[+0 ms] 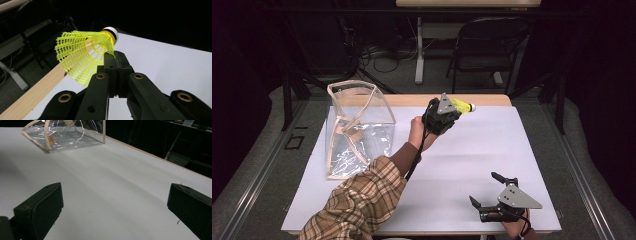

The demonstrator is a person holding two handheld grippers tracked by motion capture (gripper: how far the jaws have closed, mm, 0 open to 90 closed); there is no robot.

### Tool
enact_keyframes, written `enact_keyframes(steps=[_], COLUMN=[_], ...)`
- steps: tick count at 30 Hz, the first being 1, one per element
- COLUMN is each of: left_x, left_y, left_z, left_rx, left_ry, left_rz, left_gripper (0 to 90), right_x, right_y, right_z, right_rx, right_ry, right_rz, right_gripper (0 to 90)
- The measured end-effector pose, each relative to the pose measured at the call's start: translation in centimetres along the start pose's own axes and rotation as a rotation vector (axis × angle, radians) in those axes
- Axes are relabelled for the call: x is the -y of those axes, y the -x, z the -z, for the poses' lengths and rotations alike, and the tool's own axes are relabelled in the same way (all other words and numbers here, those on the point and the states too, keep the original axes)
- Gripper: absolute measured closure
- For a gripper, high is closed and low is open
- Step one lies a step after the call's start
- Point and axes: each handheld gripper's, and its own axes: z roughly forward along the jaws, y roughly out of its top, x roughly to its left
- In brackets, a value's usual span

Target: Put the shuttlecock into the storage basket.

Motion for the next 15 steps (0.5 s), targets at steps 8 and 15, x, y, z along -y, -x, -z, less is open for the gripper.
enact_keyframes(steps=[8,15], left_x=[-0.37,-0.58], left_y=[-0.38,-0.64], left_z=[0.41,0.79], left_rx=[-0.01,-0.017], left_ry=[0.006,0.013], left_rz=[-0.002,-0.002], left_gripper=[89.8,89.8], right_x=[0.0,0.0], right_y=[-0.02,-0.05], right_z=[-0.02,-0.04], right_rx=[0.0,0.0], right_ry=[0.0,-0.002], right_rz=[-0.002,-0.004], right_gripper=[0.0,0.0])
